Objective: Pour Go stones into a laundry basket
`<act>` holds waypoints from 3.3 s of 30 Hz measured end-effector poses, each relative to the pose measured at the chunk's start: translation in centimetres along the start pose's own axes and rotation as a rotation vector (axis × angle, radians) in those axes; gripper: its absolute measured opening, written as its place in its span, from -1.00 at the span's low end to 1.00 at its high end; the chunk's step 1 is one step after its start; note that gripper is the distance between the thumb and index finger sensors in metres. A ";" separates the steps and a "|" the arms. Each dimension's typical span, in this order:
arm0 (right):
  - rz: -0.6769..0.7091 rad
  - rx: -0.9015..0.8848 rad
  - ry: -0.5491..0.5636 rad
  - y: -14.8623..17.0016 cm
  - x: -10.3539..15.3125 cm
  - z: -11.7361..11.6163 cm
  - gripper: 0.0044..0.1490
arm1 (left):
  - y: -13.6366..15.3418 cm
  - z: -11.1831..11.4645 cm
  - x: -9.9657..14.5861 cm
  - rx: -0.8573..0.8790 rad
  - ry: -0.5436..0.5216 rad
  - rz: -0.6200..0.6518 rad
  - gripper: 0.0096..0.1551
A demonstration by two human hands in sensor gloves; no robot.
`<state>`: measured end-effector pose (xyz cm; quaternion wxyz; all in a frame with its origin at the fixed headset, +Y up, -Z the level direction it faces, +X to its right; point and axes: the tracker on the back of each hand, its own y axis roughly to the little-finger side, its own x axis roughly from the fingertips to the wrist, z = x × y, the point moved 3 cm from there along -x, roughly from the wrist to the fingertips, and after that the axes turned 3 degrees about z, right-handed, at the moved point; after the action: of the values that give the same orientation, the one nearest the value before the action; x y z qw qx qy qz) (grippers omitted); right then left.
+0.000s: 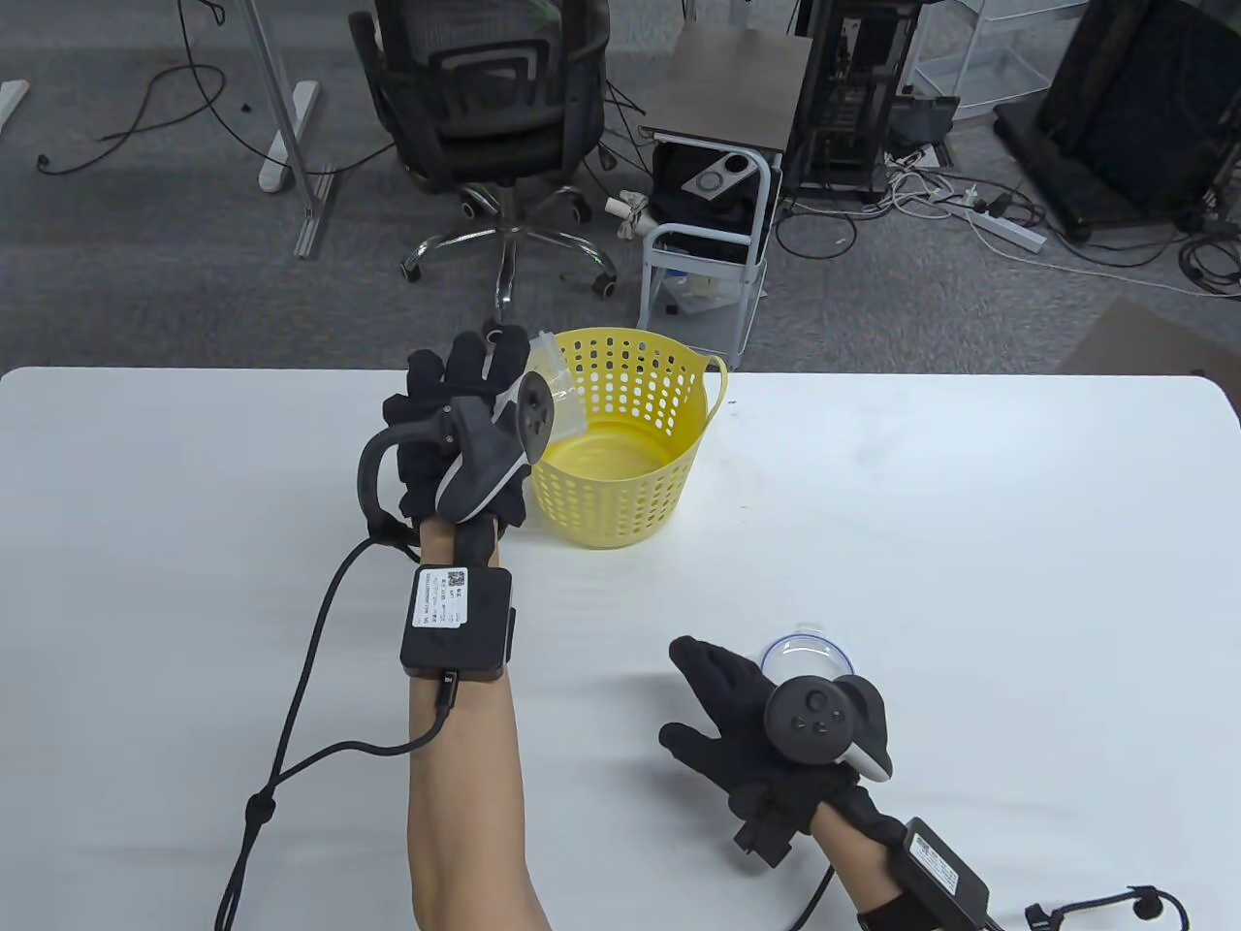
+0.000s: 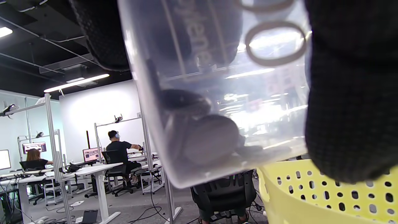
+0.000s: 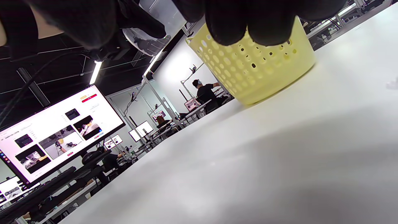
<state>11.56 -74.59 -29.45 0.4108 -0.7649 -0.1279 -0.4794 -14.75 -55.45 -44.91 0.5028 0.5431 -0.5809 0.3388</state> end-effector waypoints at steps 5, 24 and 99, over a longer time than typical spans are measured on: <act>-0.005 -0.005 -0.002 0.1 -0.1 0.0 0.10 | -0.1 0.0 -0.1 -0.015 0.018 0.000 0.61; -0.008 -0.010 -0.007 0.2 -0.3 0.0 0.10 | -1.4 -0.2 -0.1 -0.120 0.030 0.014 0.60; -0.021 -0.006 -0.027 0.5 -0.4 0.0 0.11 | -1.6 -0.6 0.2 -0.204 0.020 0.024 0.60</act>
<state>11.61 -74.80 -30.04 0.4019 -0.7711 -0.1399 -0.4736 -13.06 -55.24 -44.81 0.5574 0.4786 -0.6138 0.2891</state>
